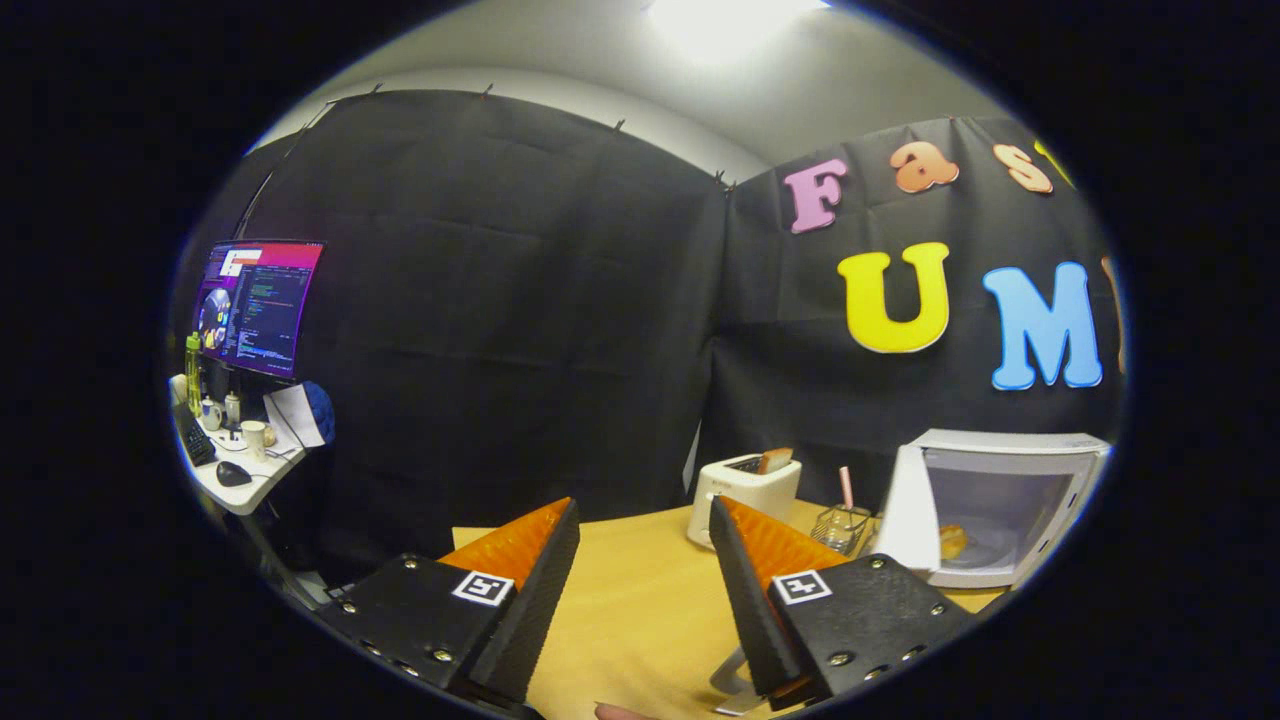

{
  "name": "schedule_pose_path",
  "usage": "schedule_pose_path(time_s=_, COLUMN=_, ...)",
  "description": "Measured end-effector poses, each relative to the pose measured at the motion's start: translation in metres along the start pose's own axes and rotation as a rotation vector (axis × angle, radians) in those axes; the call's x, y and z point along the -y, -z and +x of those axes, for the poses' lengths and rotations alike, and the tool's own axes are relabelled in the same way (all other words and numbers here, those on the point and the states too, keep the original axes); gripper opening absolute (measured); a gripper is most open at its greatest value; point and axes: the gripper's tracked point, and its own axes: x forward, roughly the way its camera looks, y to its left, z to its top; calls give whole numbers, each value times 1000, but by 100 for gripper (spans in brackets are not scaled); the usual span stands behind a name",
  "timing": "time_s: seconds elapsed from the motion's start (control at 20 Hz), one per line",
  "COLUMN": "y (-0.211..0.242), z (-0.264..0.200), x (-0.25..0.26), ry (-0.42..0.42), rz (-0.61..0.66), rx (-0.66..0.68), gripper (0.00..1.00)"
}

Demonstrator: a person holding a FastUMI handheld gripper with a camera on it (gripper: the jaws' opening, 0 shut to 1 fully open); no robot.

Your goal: Open the microwave, put the food inside, and close the microwave door.

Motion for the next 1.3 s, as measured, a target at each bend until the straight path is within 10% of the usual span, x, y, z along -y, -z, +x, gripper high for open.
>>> schedule_pose_path(time_s=0.2, y=32, z=7, x=18, ry=83, rz=-28, rx=-45, gripper=34)
schedule_pose_path(time_s=0.35, y=62, z=14, x=20, ry=73, rz=-16, rx=-112, gripper=29)
schedule_pose_path(time_s=0.45, y=80, z=10, x=37, ry=97, rz=8, rx=-165, gripper=2)
schedule_pose_path(time_s=1.3, y=92, z=-46, x=128, ry=356, rz=23, rx=-193, gripper=1)
